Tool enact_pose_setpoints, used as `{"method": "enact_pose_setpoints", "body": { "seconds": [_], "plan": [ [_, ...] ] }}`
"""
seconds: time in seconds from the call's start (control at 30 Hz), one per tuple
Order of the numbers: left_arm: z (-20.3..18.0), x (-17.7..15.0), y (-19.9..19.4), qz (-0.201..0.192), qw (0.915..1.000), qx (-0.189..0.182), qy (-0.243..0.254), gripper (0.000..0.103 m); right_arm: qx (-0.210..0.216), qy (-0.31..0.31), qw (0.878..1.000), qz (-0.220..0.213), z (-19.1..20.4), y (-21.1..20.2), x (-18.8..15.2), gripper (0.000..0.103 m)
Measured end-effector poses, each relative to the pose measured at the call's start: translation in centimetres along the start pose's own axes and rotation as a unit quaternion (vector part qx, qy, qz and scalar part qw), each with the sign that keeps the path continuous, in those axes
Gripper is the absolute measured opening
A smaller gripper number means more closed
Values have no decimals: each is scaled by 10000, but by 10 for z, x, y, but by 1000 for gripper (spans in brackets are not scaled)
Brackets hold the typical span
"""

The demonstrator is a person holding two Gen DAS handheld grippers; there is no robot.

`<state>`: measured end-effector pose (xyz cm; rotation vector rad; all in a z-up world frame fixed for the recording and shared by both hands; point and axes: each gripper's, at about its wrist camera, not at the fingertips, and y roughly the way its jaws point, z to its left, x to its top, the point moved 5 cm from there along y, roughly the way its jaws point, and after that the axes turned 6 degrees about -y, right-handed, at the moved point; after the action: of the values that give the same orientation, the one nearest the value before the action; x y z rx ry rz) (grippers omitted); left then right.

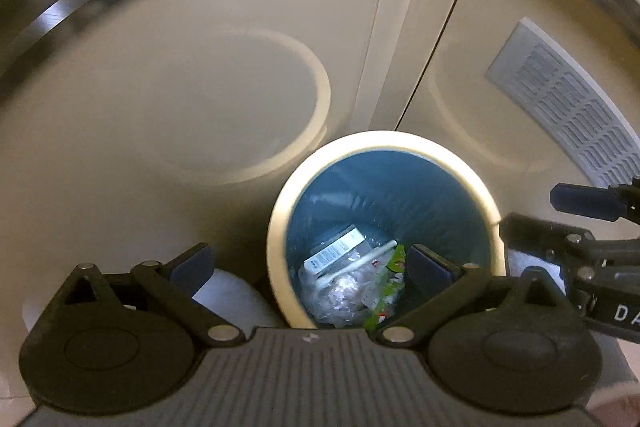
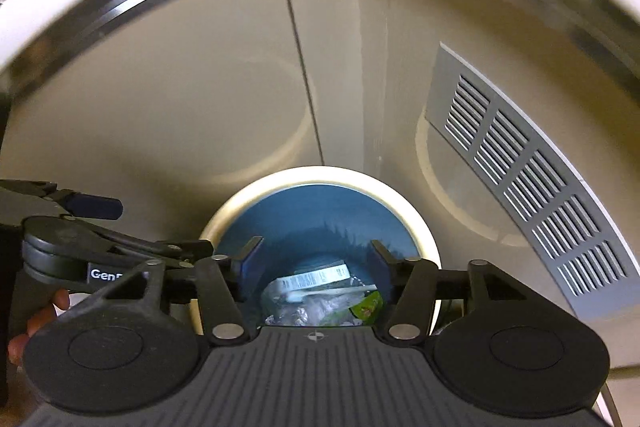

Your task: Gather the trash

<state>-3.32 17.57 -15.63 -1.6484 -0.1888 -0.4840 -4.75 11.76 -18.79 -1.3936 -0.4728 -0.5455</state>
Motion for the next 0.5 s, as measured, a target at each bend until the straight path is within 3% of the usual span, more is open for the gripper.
{"method": "enact_pose_setpoints", "body": {
  "seconds": [0.13,0.23,0.5],
  "plan": [
    [4,-20,-38,-338,9994,-58,-52,103,115,-227,9995,-159,20,-39,-11,76],
    [4,-30,-53,-482,9988,-19,69,103,-99,-678,9967,-436,33,-63,-17,80],
    [-11,-37,-87,-1052,9937,50,392,103,-571,-999,9874,-1083,36,-105,-21,85]
  ]
}}
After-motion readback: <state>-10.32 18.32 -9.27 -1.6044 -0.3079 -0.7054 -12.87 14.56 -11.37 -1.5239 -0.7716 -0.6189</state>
